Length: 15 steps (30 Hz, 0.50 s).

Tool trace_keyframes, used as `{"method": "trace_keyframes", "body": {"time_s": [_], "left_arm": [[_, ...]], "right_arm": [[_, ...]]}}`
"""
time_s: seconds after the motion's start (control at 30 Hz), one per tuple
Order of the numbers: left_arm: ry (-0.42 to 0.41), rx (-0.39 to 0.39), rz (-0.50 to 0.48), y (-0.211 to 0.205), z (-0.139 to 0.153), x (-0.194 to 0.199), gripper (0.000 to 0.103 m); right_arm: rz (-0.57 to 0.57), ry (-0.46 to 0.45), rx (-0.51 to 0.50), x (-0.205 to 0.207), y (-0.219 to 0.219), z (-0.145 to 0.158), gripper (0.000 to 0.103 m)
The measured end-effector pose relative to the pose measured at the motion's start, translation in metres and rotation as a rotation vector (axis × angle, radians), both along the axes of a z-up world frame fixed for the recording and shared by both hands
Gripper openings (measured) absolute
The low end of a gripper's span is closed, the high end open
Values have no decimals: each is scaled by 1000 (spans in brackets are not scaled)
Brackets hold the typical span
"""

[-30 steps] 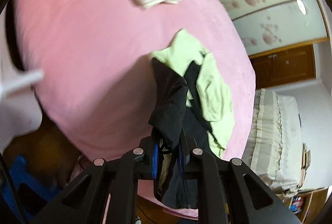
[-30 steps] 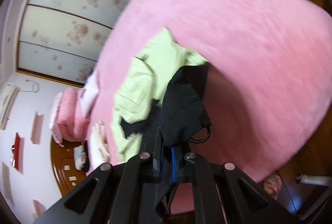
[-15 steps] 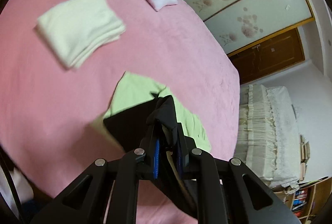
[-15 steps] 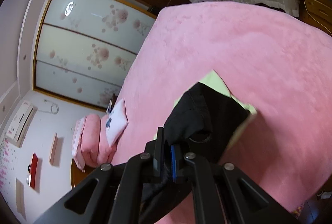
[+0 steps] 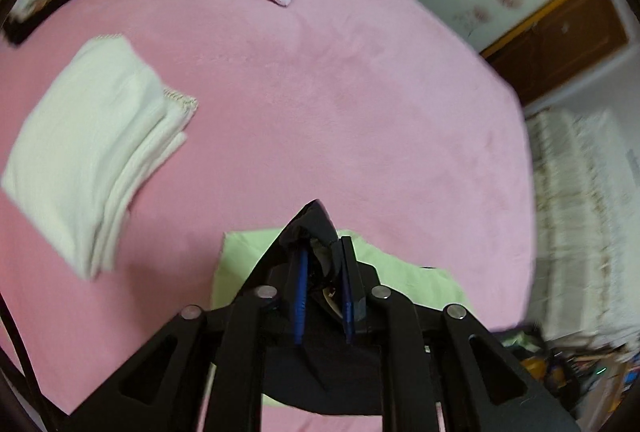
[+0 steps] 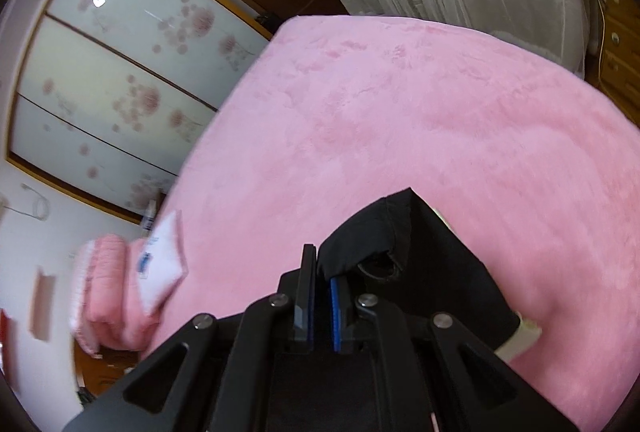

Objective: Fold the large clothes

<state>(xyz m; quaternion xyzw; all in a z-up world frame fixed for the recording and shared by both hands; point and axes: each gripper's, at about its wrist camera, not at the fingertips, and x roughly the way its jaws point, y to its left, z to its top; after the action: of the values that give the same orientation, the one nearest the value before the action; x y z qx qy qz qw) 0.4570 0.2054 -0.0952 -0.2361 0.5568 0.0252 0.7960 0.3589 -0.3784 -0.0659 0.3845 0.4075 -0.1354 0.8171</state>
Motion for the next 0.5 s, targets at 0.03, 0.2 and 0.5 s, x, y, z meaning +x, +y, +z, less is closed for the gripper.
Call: {"method": "trace_keyframes", "body": {"time_s": [0.03, 0.2, 0.5], "left_arm": [[5, 35, -1, -3, -4, 7, 31], [-37, 96, 9, -7, 1, 9, 72], [74, 210, -147, -35, -24, -45, 72]], "right_arm": [[4, 24, -30, 9, 1, 0, 11], [68, 25, -207, 22, 14, 14, 13], [205, 90, -332, -17, 46, 16, 28]]}}
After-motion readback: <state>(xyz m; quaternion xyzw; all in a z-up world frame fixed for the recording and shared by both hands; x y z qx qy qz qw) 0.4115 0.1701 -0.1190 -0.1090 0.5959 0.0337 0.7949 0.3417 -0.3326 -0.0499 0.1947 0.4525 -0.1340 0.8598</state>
